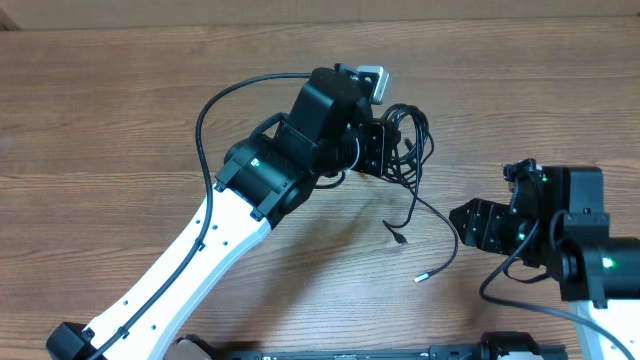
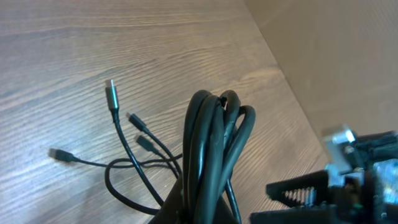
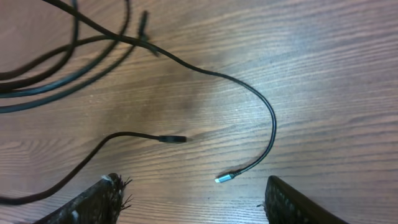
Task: Untangle cables
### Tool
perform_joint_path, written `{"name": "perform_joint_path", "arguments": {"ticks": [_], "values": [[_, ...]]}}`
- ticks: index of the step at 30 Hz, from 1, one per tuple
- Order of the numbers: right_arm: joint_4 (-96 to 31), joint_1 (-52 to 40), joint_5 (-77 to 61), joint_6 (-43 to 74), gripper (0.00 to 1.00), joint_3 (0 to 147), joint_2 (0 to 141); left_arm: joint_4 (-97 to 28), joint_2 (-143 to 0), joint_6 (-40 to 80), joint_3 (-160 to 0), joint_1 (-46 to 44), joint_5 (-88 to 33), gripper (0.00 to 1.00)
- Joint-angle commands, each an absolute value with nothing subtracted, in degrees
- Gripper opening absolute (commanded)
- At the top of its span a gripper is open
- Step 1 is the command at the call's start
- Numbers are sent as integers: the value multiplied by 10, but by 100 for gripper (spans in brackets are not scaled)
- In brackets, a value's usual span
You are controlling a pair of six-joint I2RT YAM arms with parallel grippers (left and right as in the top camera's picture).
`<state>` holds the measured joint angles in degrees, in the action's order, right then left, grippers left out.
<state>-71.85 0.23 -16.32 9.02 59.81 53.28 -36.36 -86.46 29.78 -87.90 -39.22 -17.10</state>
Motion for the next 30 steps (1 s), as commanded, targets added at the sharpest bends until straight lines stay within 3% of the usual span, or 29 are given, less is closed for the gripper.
{"name": "perform_joint_path", "arguments": {"ticks": [1,11,21,30], "values": [[-714,0,-168,93,71,601,502,-357,-862,208,-886,-391,-213,4],[-671,0,-235,77,71,601,454,-362,-862,-31,-886,-391,-377,4],[-646,0,-335,5,71,601,447,-393,-862,-80,-886,-391,-377,4],[-630,0,-340,-6,71,601,447,-405,-862,-137,-886,-391,-409,4]]}}
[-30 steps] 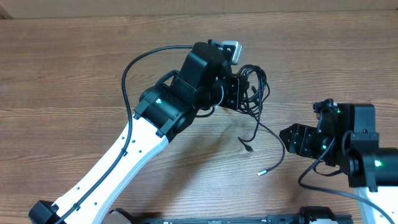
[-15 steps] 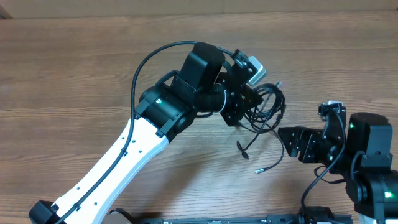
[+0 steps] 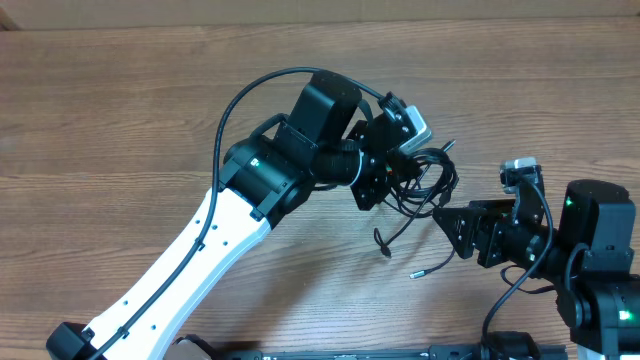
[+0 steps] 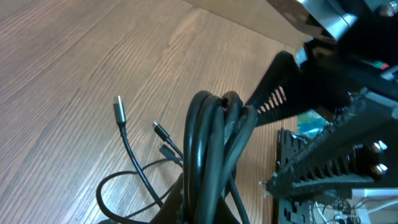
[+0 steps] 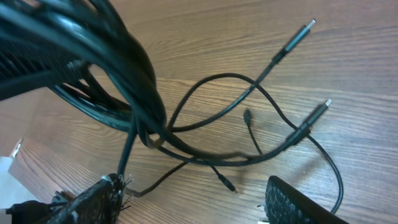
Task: Untangle cables
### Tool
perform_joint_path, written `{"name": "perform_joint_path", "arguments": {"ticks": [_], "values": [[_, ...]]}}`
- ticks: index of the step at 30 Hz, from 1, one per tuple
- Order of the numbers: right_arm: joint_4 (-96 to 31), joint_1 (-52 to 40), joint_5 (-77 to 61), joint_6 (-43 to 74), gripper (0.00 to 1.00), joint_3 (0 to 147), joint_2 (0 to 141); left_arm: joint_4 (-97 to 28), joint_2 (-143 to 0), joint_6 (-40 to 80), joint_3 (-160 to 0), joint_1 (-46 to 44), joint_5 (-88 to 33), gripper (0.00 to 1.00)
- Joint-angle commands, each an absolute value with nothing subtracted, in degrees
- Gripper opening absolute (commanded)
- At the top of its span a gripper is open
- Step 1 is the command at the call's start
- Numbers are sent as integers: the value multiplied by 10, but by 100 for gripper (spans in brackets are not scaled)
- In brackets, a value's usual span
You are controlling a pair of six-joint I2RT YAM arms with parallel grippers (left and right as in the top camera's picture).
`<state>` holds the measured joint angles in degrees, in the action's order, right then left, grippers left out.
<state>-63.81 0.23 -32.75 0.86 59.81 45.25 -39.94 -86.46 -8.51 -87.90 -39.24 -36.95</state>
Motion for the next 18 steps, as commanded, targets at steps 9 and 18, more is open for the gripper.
{"name": "perform_joint_path", "arguments": {"ticks": [9,18], "values": [[-616,0,-394,-75,70,601,447,-422,-862,-180,-886,-395,-427,4],[-602,0,-394,-81,56,601,447,-424,-863,-249,-886,-430,-477,6]]}}
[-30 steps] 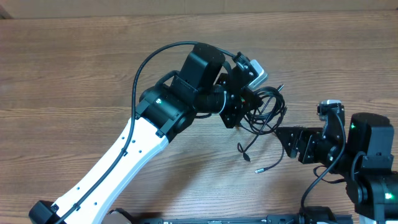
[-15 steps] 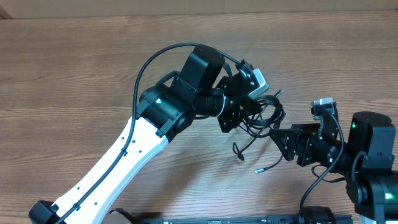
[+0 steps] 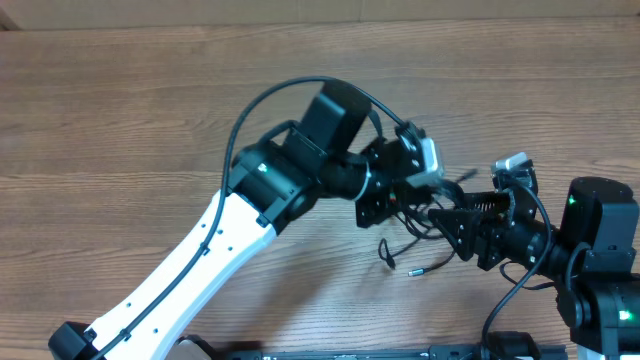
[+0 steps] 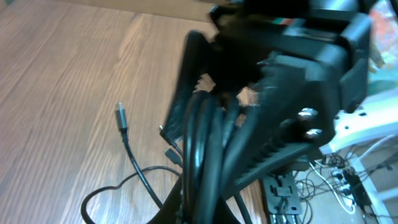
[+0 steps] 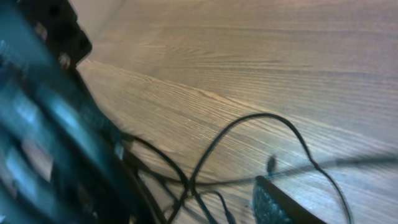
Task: Untangle cables
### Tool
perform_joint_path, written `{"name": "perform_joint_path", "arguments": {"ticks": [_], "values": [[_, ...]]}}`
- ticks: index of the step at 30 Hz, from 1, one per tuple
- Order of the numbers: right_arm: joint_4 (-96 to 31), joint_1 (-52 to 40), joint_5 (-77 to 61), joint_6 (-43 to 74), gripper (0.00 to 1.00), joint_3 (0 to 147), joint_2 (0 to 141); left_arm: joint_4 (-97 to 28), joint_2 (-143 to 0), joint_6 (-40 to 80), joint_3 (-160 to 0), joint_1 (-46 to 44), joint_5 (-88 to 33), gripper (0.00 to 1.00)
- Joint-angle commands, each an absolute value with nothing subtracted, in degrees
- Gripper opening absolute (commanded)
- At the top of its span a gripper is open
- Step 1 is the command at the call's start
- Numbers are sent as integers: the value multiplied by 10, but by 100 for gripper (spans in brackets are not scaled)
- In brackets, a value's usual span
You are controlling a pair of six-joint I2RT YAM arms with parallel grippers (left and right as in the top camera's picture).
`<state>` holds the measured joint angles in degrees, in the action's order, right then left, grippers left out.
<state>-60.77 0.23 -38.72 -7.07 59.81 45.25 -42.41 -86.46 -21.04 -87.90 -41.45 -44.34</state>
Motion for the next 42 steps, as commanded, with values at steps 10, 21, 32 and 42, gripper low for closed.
{"name": "perform_joint_path", "arguments": {"ticks": [10,21,32,42], "values": [[-603,0,-417,-80,4,601,447,-429,-863,-260,-886,-439,-412,11],[-607,1,-317,-29,4,601,447,-427,-861,-144,-886,-429,-369,100],[-576,1,-316,1,4,601,447,-453,-853,-63,-886,-363,-354,100],[-518,1,-366,83,4,601,447,-519,-854,-65,-886,-343,-325,100]]}}
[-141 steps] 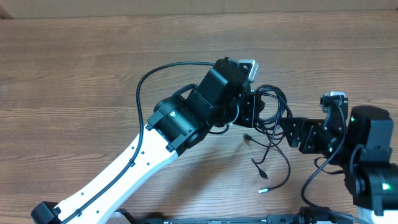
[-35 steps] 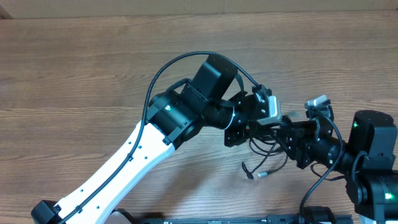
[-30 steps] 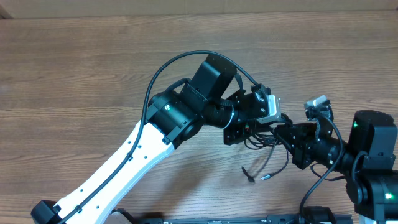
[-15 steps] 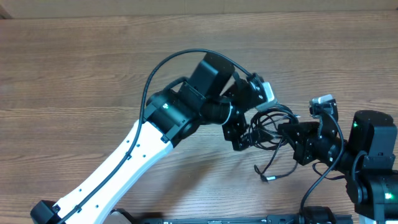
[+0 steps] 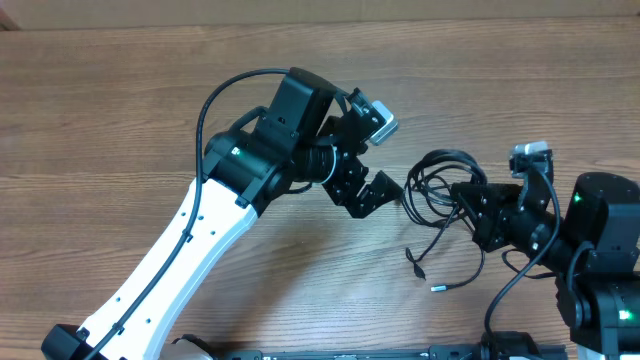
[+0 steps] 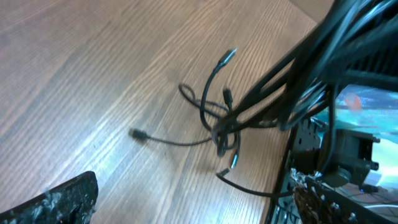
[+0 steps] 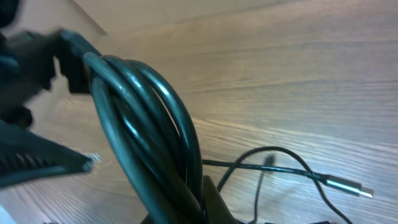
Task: Untangle cables
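Observation:
A tangle of thin black cables [image 5: 436, 182] hangs from my right gripper [image 5: 468, 207], which is shut on the looped bundle [image 7: 151, 122]. Loose ends trail onto the table below it, one with a small black plug [image 5: 413, 267] and one with a silver plug [image 5: 440, 288]. That silver plug [image 7: 342, 185] also shows in the right wrist view. My left gripper [image 5: 366, 190] stands open just left of the bundle, with nothing between its fingers [image 6: 60, 199]. In the left wrist view the knot of cables [image 6: 226, 122] hangs ahead, above the wood.
The wooden table [image 5: 120, 110] stretches far to the left and back. My left arm's own black cable [image 5: 215, 95] loops above its white link. Beyond the table's right edge a rack with wiring [image 6: 348, 149] shows.
The left gripper has opened, let go of the bundle and drawn back to the left. The right gripper now holds the bundle and has moved right, carrying the trailing ends with it.
First the left gripper held the looped bundle at mid table while the right gripper stood open to the right. Then the bundle was closer to the right gripper, then between its fingers. Now the right gripper holds it and the left is open.

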### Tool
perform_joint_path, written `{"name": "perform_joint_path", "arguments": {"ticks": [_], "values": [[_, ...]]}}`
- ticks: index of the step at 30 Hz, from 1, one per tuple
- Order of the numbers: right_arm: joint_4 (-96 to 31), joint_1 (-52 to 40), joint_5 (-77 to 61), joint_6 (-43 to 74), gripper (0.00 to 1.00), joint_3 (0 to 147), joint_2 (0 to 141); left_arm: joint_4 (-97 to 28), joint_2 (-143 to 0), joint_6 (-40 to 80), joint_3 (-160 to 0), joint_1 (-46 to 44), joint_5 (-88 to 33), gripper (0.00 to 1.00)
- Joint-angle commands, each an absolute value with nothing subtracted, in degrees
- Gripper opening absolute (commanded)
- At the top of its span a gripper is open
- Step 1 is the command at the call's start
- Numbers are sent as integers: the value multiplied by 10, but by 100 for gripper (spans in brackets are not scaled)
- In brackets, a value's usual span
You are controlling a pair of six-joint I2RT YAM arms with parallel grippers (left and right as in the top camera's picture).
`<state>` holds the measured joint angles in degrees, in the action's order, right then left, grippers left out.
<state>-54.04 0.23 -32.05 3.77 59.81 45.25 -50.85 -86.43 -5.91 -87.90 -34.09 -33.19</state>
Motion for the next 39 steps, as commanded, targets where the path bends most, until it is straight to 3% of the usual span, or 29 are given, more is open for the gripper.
{"name": "perform_joint_path", "arguments": {"ticks": [1,7,19,29,39], "values": [[-509,1,-385,90,4,601,447,-525,-854,-75,-886,-344,-326,100],[-462,1,-475,123,4,601,447,-531,-854,-123,-886,-358,-329,100],[-447,1,-578,123,4,601,447,-447,-854,-80,-886,-360,-314,100],[-438,1,-607,123,4,601,447,-441,-854,98,-886,-359,37,99],[-444,1,-606,122,4,601,447,-424,-854,138,-886,-359,129,99]]}}
